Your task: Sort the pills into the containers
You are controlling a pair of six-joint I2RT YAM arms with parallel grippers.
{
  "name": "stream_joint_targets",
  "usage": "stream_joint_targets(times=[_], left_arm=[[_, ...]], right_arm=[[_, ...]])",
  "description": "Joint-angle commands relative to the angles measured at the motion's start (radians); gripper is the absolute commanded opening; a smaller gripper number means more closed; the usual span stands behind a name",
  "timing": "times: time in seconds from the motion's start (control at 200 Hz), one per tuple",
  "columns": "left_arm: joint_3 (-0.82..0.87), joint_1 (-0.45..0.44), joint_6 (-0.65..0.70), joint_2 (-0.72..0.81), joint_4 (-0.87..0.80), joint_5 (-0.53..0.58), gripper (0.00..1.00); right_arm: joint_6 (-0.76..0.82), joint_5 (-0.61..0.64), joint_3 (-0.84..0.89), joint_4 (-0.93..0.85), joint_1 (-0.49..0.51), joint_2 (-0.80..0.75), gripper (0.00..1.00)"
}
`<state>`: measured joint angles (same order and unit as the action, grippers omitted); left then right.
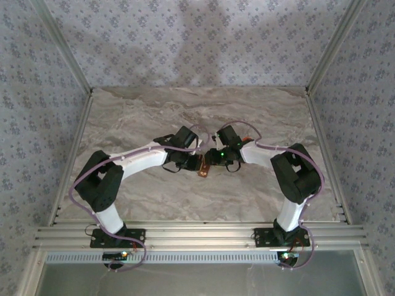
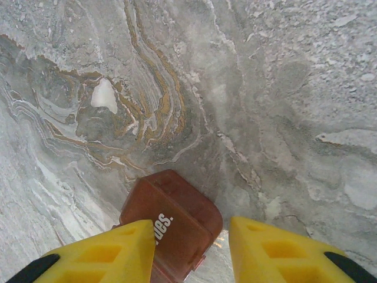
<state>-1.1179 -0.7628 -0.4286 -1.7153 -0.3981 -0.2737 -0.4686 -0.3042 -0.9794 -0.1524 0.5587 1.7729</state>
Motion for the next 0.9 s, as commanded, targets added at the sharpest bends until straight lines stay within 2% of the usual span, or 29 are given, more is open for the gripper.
stream_joint_targets(times=[0.0,0.53,0.894], left_arm=[[-0.028,-0.013,-0.01,-0.017,0.002,-0.019,0.0],[-0.058,-0.061,-0.021,-0.066,0.016,-0.037,0.0],[-0.02,-0.064,-0.037,-0.073,0.037,-0.031,0.0]], right_arm=[[-0.016,0.023,0.018,-0.032,-0.002,0.032,0.4],[-0.019,0.027,0.02,-0.033,-0.002,0.036,0.39],[-0.014,0.027,0.014,-0.041,-0.004,0.033,0.39]])
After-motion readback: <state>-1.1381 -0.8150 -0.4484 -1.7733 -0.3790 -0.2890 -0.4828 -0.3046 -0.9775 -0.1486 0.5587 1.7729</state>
